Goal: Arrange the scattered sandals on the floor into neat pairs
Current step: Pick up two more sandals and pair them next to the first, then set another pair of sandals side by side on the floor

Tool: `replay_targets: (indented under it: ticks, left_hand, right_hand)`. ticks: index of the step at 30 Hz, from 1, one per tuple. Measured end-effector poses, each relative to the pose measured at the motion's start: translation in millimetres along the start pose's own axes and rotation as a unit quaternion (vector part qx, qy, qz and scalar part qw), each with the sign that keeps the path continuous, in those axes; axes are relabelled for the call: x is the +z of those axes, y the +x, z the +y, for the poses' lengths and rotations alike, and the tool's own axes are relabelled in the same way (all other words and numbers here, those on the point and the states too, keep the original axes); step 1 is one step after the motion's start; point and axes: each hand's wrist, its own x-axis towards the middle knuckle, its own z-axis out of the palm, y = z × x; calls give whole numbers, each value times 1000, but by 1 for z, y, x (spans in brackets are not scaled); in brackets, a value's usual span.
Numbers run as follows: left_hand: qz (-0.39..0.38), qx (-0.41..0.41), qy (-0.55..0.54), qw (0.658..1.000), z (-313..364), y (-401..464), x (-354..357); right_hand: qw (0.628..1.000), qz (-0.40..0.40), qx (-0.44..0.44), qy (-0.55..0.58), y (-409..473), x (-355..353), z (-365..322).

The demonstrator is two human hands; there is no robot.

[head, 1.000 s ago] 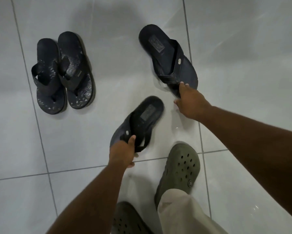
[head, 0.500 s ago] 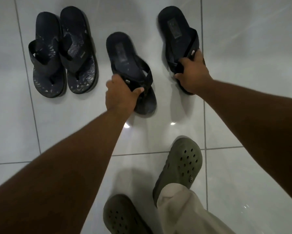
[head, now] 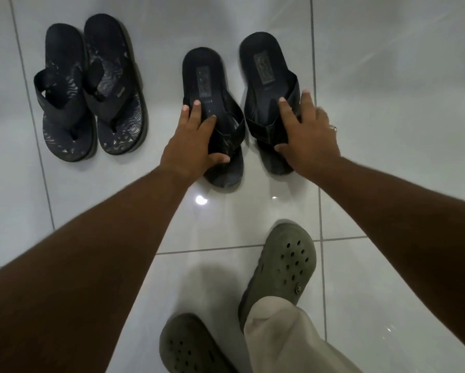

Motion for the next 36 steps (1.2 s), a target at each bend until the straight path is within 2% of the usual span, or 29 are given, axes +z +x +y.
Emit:
replay_targets:
  ticks: [4,9,14,19,21,24,28,33,36]
  left_hand:
    - [7,9,2,1000,3,12,1]
    - [28,13,-12,999,3,37,-8]
    - [4,20,20,1000,-2,54,-23]
    - [-14,14,34,999,-12,22,-38]
    - [-42,-9,40,998,-24,-9,-55]
    - [-68,-30,64,995,-54,-43,-98]
    - [-43,-27,100,994,-101,-27,-153]
    - [-59,-41,118,990,-166,-17,-169]
    - [-119,-13,171,978,-215,-8,-158]
  right_hand:
    - [995,-69,-50,52,12,6,12]
    - [994,-55,-31,86,34,2,7]
    - [993,-72,-21,87,47,-7,0]
    - [994,-62,14,92,28,-20,-13]
    - [993,-55,7,106,14,-34,-32]
    - [989,-86,-35,113,6,-65,-81]
    - [985,-95,-105,98,30,-93,-153]
    - [975,-150,-139,88,66,-72,-247]
    - [975,-181,-130,27,89,-40,-289]
